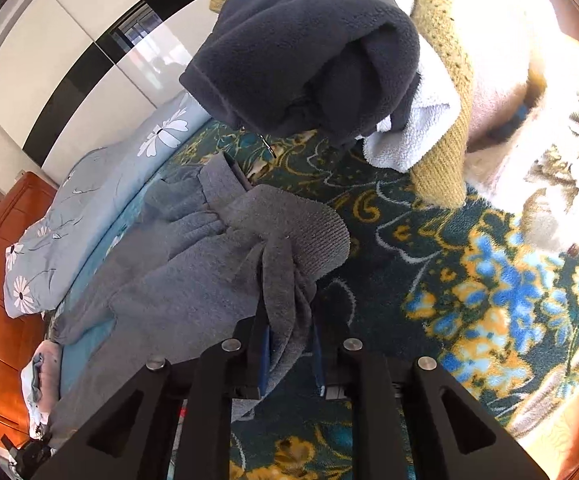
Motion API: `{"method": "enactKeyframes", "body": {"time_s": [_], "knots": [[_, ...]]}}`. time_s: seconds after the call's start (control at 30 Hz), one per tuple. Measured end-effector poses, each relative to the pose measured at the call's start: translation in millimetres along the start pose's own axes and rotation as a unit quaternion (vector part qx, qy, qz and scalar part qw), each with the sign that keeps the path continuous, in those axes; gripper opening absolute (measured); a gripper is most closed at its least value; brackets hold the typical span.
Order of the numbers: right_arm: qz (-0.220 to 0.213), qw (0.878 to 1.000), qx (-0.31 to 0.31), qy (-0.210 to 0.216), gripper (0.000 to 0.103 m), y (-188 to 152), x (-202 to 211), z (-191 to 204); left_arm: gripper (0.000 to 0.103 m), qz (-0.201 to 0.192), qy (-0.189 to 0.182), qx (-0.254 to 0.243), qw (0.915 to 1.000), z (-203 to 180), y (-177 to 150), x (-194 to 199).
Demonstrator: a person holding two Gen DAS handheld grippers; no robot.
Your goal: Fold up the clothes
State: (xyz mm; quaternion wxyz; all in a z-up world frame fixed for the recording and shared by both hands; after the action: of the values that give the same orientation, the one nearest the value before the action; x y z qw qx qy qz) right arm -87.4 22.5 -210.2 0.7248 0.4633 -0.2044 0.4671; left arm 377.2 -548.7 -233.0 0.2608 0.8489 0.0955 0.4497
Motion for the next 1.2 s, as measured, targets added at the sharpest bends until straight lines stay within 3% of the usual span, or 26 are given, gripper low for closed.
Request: {"method": "enactKeyframes", "body": {"time_s": [0.1,0.3,0.4,0.57,0.73,0.83,0.97,1.03,1.07,1.1,1.2], "knots": [[-0.017,1.000,0.006,-0.014,0.048,4.9,7.9,-5.0,0.029,0.000,0.004,-0.002,1.0000,6.2,1.5,4.1],[-0.054,0.998,0.014,-0.024,0.049,19.7,39.2,-8.8,0.032,-0.033,0.037,-0.034,0.9982,8.3,19.1,33.3],[-0.076,0.997,0.024,-0.020,0.049,29.3,50.6,4.1,0.039,-0.037,0.028,-0.070,0.9965,-23.9,45.2,31.9],[-0.064,0.996,0.056,0.029,0.049,28.7,27.9,61.7,0.043,-0.007,0.011,-0.137,0.9904,-106.4,90.7,-41.0],[-0.022,0.992,0.117,0.052,0.049,4.6,-8.0,112.1,0.043,0.057,0.012,-0.084,0.9947,-137.8,119.7,-140.1],[-0.007,0.989,0.138,0.051,0.049,-1.8,-26.1,124.8,0.043,0.072,0.055,-0.070,0.9934,-134.8,130.2,-186.2],[0.004,0.989,0.139,0.053,0.049,0.4,-40.6,125.9,0.043,0.095,0.060,-0.033,0.9931,-123.2,129.6,-223.9],[0.009,0.989,0.136,0.054,0.049,2.6,-46.4,124.5,0.036,0.091,0.064,-0.023,0.9935,-117.4,128.8,-230.7],[0.012,0.989,0.133,0.056,0.049,3.5,-49.1,124.0,0.027,0.085,0.060,-0.021,0.9944,-116.3,128.4,-231.1],[0.014,0.990,0.132,0.057,0.049,4.2,-51.6,123.4,0.008,0.080,0.058,-0.021,0.9949,-115.5,128.9,-230.4],[0.018,0.990,0.130,0.055,0.049,4.8,-56.3,121.2,0.006,0.066,0.061,-0.017,0.9958,-110.6,127.0,-221.3]]}}
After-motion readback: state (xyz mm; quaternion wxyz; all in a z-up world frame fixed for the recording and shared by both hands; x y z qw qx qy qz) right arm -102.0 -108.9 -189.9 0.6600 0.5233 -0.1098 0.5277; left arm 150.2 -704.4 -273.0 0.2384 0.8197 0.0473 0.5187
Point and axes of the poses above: each gripper's, at about its wrist camera, not at the fingertips, and x roughly against the way its jaws point, z to its left, y to its top, the point moved 10 cm from there along -x, roughly the way its jaws point, and after that the axes turned 5 degrees about -x, right-handed, at the moved point
